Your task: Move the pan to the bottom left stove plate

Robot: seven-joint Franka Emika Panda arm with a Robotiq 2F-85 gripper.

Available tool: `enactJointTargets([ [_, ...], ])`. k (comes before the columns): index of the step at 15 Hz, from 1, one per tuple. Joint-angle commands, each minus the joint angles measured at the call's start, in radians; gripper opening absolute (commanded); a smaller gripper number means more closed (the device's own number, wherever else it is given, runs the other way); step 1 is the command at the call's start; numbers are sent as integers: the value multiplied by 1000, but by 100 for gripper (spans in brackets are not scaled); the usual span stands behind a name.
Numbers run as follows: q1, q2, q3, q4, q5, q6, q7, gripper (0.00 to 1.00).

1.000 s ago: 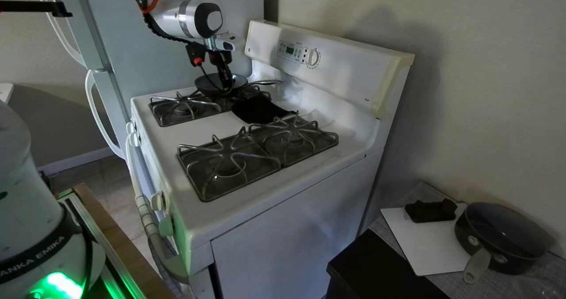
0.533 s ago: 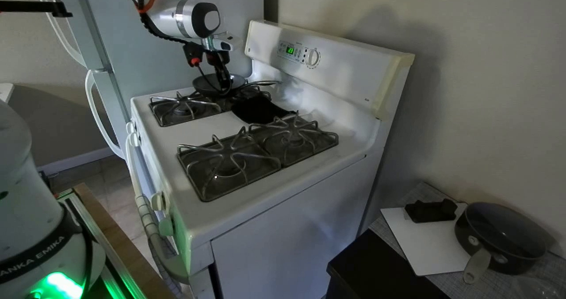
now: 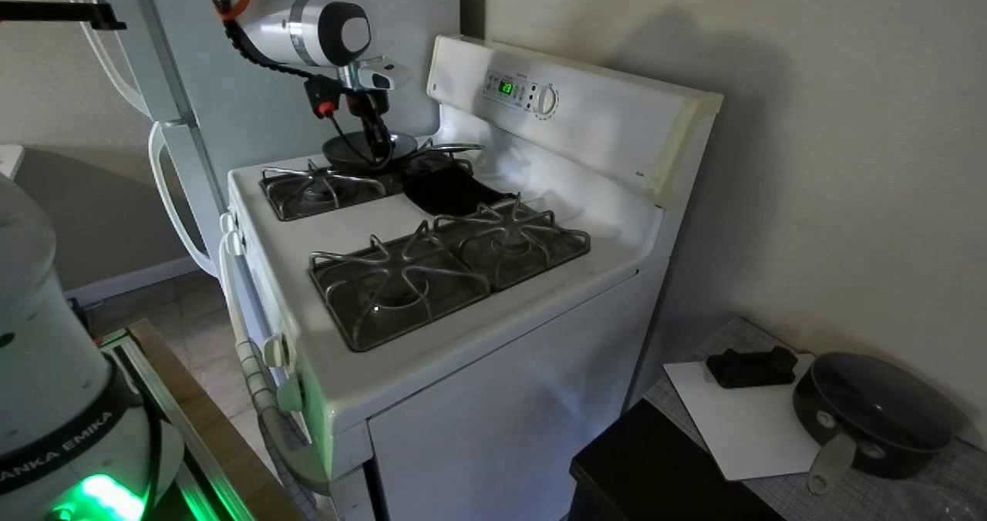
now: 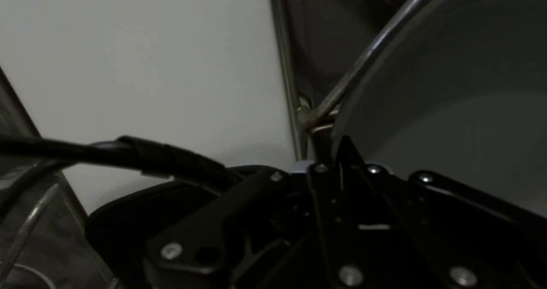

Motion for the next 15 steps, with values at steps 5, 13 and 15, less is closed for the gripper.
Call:
enactJointTargets([
  [5, 6, -83, 34, -138, 6, 30, -2, 0],
  [13, 7, -136, 70, -216, 1, 57, -10, 0],
  [15, 7, -149, 81, -231, 7, 59, -18, 0],
])
